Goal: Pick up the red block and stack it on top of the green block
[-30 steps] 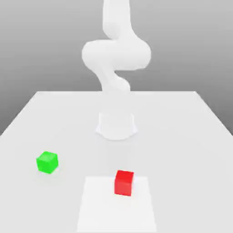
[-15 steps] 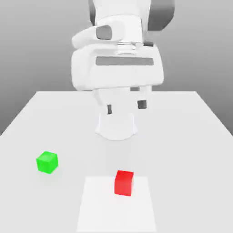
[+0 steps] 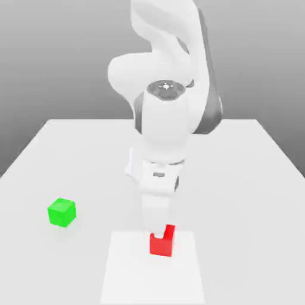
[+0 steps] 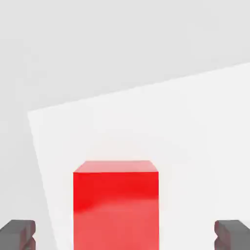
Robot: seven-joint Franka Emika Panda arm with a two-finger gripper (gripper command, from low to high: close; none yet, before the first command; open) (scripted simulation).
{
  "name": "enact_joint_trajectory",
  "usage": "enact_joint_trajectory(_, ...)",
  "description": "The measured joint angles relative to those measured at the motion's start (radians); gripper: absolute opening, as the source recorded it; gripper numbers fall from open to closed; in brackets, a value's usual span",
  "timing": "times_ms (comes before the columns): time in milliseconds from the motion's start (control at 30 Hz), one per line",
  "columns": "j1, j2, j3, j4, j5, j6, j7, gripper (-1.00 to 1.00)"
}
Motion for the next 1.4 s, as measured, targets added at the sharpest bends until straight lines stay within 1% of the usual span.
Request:
enact_joint_trajectory(67,-0.028,0.056,0.043,0.008,0.066,0.045,-0.049,0.0)
enact_joint_trajectory(167,-0.097,0.141,0.134,0.02,0.153,0.115,-0.111,0.0)
enact_joint_trajectory(200,-0.116,0.159,0.156,0.022,0.168,0.13,-0.122,-1.0)
enact_joint_trajectory(433,-0.118,0.159,0.158,0.022,0.166,0.128,-0.121,-1.0)
enact_joint_trajectory(500,-0.09,0.116,0.117,0.017,0.119,0.093,-0.087,-1.0)
enact_joint_trajectory(600,-0.068,0.035,0.07,0.005,0.023,0.027,-0.019,-1.0)
enact_joint_trajectory(667,-0.075,-0.02,0.061,-0.004,-0.033,-0.018,0.022,-1.0)
enact_joint_trajectory(767,-0.103,-0.098,0.053,-0.018,-0.09,-0.083,0.06,-1.0)
enact_joint_trajectory(900,-0.233,-0.182,-0.034,-0.03,-0.167,-0.148,0.058,-1.0)
enact_joint_trajectory(1200,-0.607,-0.321,-0.253,-0.063,-0.353,-0.243,0.036,-1.0)
enact_joint_trajectory(1267,-0.629,-0.319,-0.287,-0.065,-0.344,-0.244,0.013,-1.0)
enact_joint_trajectory(1400,-0.575,-0.273,-0.33,-0.06,-0.248,-0.218,-0.058,-1.0)
